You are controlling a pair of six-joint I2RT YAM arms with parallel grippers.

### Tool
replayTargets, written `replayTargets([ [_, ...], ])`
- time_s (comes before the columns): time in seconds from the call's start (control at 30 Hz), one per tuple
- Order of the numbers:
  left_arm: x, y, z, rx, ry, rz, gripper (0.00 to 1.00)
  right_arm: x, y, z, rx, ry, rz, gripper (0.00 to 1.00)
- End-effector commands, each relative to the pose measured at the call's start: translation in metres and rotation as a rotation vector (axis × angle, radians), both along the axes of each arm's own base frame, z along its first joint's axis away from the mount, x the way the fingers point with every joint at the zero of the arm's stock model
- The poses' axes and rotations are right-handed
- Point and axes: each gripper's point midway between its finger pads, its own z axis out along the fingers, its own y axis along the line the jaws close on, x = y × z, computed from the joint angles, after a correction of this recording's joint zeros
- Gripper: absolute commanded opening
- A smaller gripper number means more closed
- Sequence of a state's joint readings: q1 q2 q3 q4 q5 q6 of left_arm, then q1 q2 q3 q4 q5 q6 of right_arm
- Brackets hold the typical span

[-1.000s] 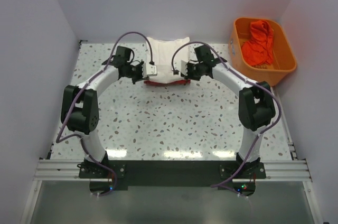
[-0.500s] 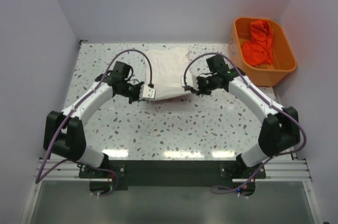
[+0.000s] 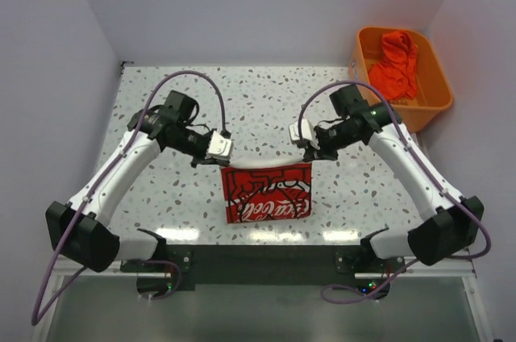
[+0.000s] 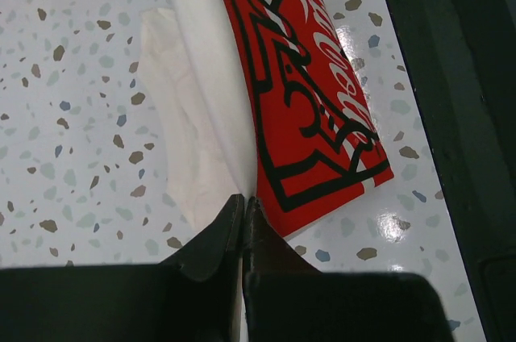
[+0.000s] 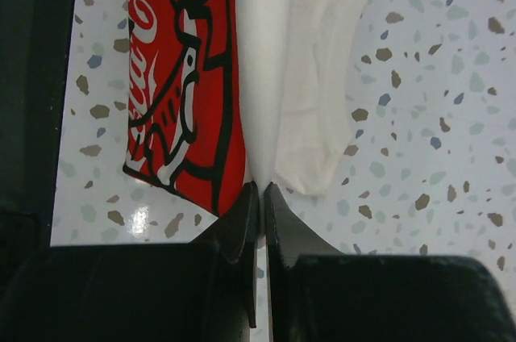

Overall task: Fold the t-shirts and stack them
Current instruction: Fold the tshirt

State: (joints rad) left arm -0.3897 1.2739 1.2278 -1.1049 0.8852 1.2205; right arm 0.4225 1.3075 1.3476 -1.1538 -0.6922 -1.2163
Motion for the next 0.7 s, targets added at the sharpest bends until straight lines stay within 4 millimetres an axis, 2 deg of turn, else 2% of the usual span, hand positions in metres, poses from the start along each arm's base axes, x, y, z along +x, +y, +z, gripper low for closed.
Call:
replayTargets([
  [0.0, 0.018, -0.001, -0.001, 0.008, 0.066, 0.054, 0.00, 0.012, -0.006, -0.014, -0.030, 0.082, -0.014, 0.00],
  [0.13, 0.039, 0.003, -0.020, 0.038, 0.101, 0.070, 0.00, 0.034, -0.010, -0.032, -0.068, 0.104, -0.025, 0.00],
  [0.27, 0.074, 0.006, -0.040, 0.045, 0.106, 0.133, 0.00, 0.052, -0.009, -0.046, -0.077, 0.129, -0.043, 0.00],
  [0.33, 0.087, 0.006, -0.041, 0.040, 0.095, 0.146, 0.00, 0.059, -0.008, -0.051, -0.079, 0.148, -0.051, 0.00],
  [0.37, 0.092, 0.006, -0.048, 0.046, 0.110, 0.148, 0.00, 0.062, -0.010, -0.053, -0.082, 0.152, -0.058, 0.00],
  [0.53, 0.113, 0.000, -0.052, 0.042, 0.108, 0.137, 0.00, 0.078, -0.016, -0.059, -0.096, 0.180, -0.072, 0.00],
  [0.57, 0.117, -0.001, -0.059, 0.047, 0.124, 0.138, 0.00, 0.082, -0.019, -0.061, -0.100, 0.180, -0.082, 0.00],
  [0.63, 0.125, -0.003, -0.063, 0.049, 0.126, 0.143, 0.00, 0.088, -0.020, -0.071, -0.111, 0.191, -0.081, 0.00],
  [0.67, 0.130, -0.004, -0.071, 0.054, 0.143, 0.149, 0.00, 0.094, -0.021, -0.076, -0.118, 0.185, -0.083, 0.00],
])
